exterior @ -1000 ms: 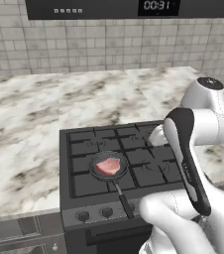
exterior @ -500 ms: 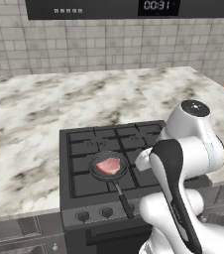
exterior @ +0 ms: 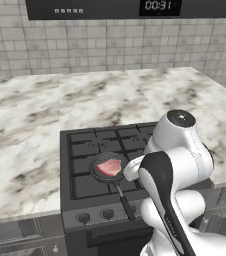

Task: Pick up the pan with the steak in it and place it on the dining table. Then place the steak on the plate.

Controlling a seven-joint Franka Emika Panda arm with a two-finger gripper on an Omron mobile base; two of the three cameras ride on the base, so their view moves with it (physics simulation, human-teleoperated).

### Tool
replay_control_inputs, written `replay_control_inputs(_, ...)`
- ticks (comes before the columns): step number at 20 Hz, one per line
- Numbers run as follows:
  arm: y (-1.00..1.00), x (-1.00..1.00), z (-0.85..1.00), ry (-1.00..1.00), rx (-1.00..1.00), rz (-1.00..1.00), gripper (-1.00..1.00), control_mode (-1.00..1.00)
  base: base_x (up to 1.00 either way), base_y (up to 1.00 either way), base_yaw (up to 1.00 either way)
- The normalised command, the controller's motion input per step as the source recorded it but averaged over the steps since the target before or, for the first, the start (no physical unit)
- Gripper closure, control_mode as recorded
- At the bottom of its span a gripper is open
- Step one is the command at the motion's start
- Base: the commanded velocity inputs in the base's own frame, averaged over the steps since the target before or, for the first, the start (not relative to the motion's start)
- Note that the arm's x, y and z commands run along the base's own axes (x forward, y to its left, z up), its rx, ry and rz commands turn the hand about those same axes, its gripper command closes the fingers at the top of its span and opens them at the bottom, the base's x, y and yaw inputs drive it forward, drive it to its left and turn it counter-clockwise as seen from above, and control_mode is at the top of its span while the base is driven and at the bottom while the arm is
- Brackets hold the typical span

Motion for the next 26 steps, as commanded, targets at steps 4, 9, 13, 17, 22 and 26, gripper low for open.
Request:
replay_control_inputs(4, 0.04, -0.01, -0.15, 0.0, 0.01, 0.0, -1.0, -1.0, 0.0, 0.0, 0.0)
replay_control_inputs(9, 0.01, 0.0, -0.35, 0.02, 0.01, 0.01, -1.0, -1.0, 0.0, 0.0, 0.0)
replay_control_inputs(13, 0.02, 0.0, -0.42, 0.03, 0.02, 0.01, -1.0, -1.0, 0.0, 0.0, 0.0)
replay_control_inputs(17, 0.06, 0.0, -0.48, 0.05, 0.02, 0.0, -1.0, -1.0, 0.0, 0.0, 0.0)
replay_control_inputs(22, 0.02, 0.0, -0.58, 0.02, 0.01, 0.0, -1.0, -1.0, 0.0, 0.0, 0.0)
replay_control_inputs(26, 0.0, -0.01, -0.62, 0.0, 0.01, 0.0, -1.0, -1.0, 0.0, 0.0, 0.0)
